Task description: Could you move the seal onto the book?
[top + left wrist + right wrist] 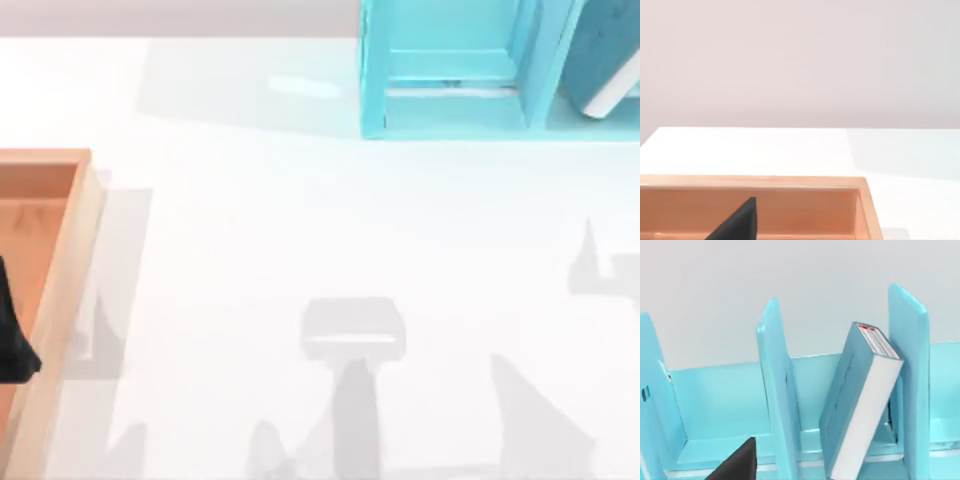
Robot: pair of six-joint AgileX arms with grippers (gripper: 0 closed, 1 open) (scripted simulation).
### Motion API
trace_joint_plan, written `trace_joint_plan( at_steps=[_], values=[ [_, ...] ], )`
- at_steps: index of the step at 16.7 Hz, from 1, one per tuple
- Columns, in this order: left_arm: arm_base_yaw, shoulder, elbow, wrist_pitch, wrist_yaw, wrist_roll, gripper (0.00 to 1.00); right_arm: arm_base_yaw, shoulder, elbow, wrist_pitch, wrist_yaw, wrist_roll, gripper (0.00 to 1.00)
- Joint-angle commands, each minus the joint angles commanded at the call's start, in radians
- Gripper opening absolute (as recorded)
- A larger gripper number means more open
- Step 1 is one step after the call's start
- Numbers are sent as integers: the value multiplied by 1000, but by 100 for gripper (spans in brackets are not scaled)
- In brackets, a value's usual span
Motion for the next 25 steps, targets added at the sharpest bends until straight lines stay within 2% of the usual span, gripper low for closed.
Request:
trace_joint_plan(
  at_steps=[8,13,17,25],
  values=[
    [0,0,0,0,0,0,100,-40,869,309,475,-54,154,100],
    [0,0,0,0,0,0,100,-59,1282,455,699,-80,227,100],
    [0,0,0,0,0,0,100,-66,1435,513,788,-90,256,100],
    [0,0,0,0,0,0,100,-61,1455,529,788,-88,258,100]
  ],
)
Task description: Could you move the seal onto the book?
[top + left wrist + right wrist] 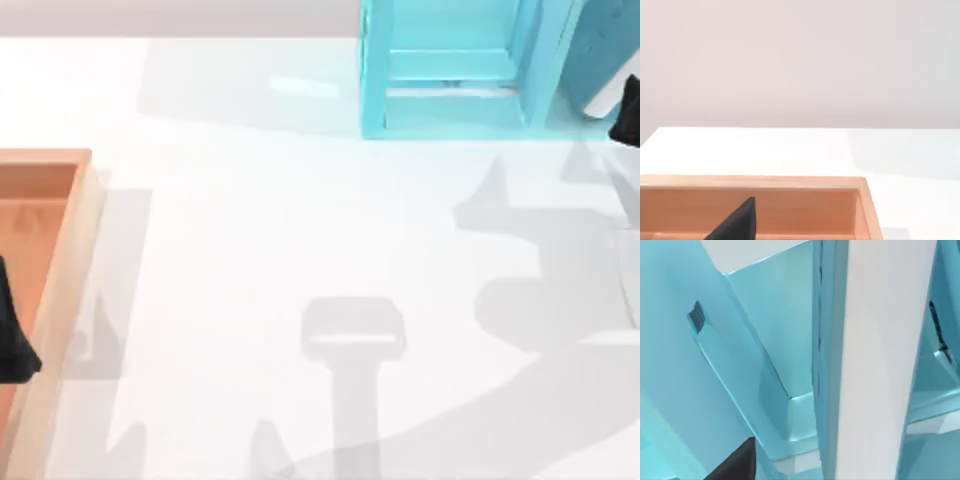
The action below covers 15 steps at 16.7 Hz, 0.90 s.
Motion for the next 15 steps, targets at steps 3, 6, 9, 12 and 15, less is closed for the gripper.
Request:
trace_joint_plan(
  at_steps=[3,6,9,12,15],
  values=[
    [0,0,0,0,0,0,100,4,54,95,-38,7,1,100],
    [0,0,0,0,0,0,100,12,135,241,-102,17,2,100],
    [0,0,0,0,0,0,100,21,209,383,-168,26,2,100],
    [0,0,0,0,0,0,100,26,248,459,-206,32,2,100],
    [0,0,0,0,0,0,100,26,251,463,-209,32,2,100]
  ],
)
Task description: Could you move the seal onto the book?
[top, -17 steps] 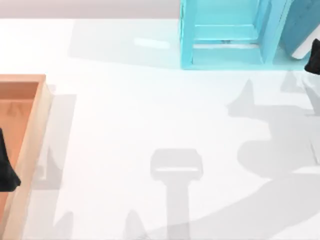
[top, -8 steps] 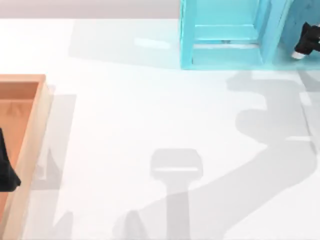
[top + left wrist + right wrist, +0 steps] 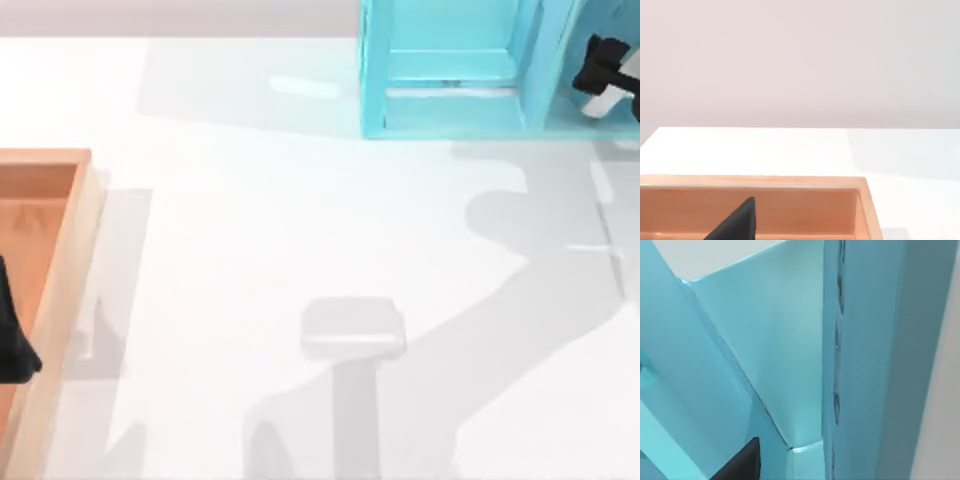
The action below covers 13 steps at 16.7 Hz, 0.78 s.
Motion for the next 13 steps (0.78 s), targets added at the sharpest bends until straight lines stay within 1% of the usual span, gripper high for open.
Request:
trace_joint_plan(
  at_steps=[1,13],
  values=[
    [0,0,0,0,0,0,100,0,0,0,0,0,0,100],
    [0,0,0,0,0,0,100,0,0,0,0,0,0,10]
  ],
)
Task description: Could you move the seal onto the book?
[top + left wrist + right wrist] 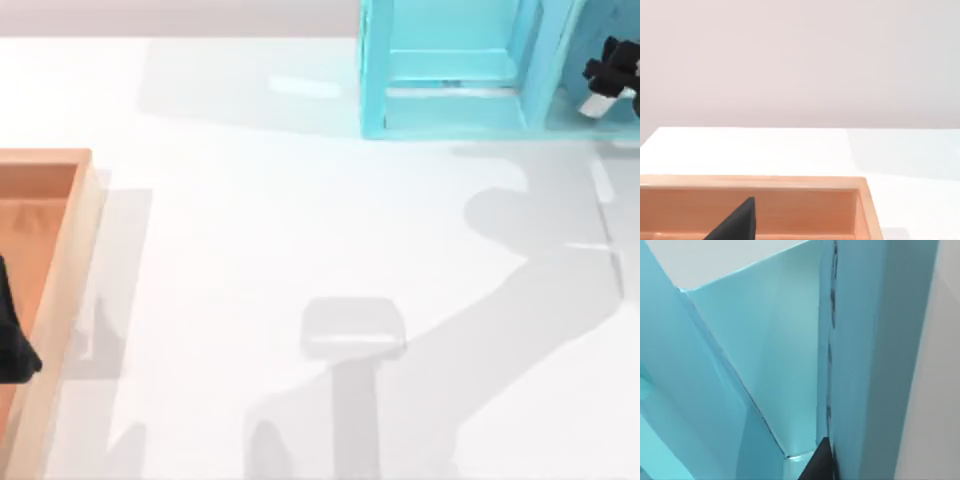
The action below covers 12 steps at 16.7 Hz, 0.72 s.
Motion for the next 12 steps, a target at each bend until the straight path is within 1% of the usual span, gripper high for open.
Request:
trace_joint_plan(
  at_steps=[1,2,12],
  values=[
    [0,0,0,0,0,0,100,0,0,0,0,0,0,2],
    [0,0,0,0,0,0,100,0,0,0,0,0,0,0],
    [0,0,0,0,0,0,100,5,-6,-12,-8,-1,6,0]
  ],
)
